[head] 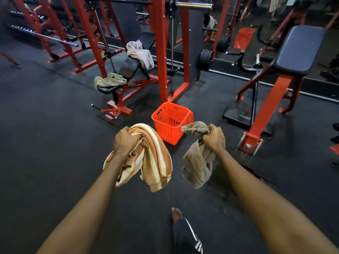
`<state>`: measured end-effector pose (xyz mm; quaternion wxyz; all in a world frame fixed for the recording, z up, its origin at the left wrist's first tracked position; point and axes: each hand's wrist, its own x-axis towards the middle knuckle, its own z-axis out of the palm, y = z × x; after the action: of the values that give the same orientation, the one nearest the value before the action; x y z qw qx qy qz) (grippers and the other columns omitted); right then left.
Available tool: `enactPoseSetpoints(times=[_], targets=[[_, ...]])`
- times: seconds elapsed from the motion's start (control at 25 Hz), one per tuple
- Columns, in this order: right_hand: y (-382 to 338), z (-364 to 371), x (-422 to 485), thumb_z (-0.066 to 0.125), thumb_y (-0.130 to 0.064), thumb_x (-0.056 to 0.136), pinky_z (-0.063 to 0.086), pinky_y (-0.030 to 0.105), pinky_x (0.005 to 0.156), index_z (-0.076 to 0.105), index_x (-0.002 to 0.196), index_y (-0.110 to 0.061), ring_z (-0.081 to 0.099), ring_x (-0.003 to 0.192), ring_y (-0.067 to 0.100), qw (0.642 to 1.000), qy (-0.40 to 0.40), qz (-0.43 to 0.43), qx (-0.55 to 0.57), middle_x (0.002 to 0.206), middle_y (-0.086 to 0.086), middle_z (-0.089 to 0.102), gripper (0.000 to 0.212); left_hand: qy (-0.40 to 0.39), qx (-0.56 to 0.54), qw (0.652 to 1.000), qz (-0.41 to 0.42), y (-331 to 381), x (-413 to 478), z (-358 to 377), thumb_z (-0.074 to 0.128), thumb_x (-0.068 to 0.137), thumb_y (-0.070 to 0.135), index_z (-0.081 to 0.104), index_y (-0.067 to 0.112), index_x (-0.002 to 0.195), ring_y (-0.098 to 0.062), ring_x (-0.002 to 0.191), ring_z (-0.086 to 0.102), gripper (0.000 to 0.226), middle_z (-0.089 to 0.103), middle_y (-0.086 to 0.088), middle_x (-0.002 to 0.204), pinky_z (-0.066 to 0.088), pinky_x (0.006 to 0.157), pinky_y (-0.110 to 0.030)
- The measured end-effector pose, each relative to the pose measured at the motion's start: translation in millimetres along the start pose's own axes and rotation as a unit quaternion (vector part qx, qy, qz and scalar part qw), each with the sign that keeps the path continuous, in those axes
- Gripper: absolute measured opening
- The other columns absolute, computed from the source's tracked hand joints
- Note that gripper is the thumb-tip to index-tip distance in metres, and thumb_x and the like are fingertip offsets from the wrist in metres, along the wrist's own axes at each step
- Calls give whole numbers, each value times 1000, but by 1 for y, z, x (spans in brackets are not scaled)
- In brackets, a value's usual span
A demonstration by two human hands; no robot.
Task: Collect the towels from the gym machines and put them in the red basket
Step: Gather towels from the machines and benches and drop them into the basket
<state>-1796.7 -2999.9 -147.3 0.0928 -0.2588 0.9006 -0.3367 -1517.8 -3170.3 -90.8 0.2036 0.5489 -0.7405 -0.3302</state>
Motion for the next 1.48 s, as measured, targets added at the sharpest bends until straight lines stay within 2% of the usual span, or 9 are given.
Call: enactPoseSetpoints(times=[0.28,0.52,0.68,0.8,0.92,1.08,1.24,1.36,1.48], targets=[[-49,70,196,56,-20,81,50,41,78,62,100,-19,62,100,44,1000,-19,8,11,108,18,60,20,3,0,1000,-18,47,191,38,63,77,33,64,18,93,-28,89,62,22,67,0,88,51,80,-39],[-99,122,341,53,-21,81,52,42,79,62,101,-22,63,99,43,999,-30,21,0,109,16,60,23,4,-6,999,-37,78,337,62,63,74,36,67,21,101,-31,94,64,31,69,-3,97,54,86,-43],[-130,174,446,53,-19,83,50,40,83,60,111,-22,61,103,42,999,-31,21,-25,117,14,56,29,-5,-7,999,-37,83,448,96,62,73,39,66,21,104,-37,101,64,36,72,-9,106,53,89,-45],[-153,212,518,52,-16,85,49,41,84,58,112,-19,60,103,43,999,-13,26,-38,120,14,53,28,-25,-12,999,-46,89,522,119,61,71,42,65,24,103,-34,100,65,37,72,-4,103,53,91,-48],[-161,257,578,53,-13,84,47,44,87,55,112,-16,58,104,44,999,-17,27,-32,123,14,50,28,-36,0,998,-55,92,582,141,63,73,38,61,21,90,-31,91,64,24,69,-1,89,54,83,-45],[-140,332,641,52,-9,82,41,47,95,51,116,-14,55,105,48,995,-80,49,-33,131,15,44,34,-52,30,996,-70,97,655,181,65,74,36,58,20,85,-26,83,63,20,67,2,82,53,75,-40],[-111,398,686,59,-6,82,41,38,98,53,121,-6,53,118,42,972,-214,91,-36,145,20,36,40,-73,55,994,-63,107,713,225,65,74,33,57,23,84,-21,79,62,16,66,5,80,50,70,-36],[-88,423,716,59,-3,83,34,25,98,60,117,-2,50,122,35,954,-273,119,-15,133,25,49,34,-117,73,988,-64,119,750,265,64,73,34,55,24,84,-23,82,64,17,67,3,82,51,70,-37],[-75,426,753,54,-13,79,44,27,86,69,93,-18,63,104,29,950,-280,135,-15,111,16,68,21,-140,87,984,-64,134,778,300,62,67,38,56,25,90,-31,89,66,27,70,-2,89,54,78,-43]])
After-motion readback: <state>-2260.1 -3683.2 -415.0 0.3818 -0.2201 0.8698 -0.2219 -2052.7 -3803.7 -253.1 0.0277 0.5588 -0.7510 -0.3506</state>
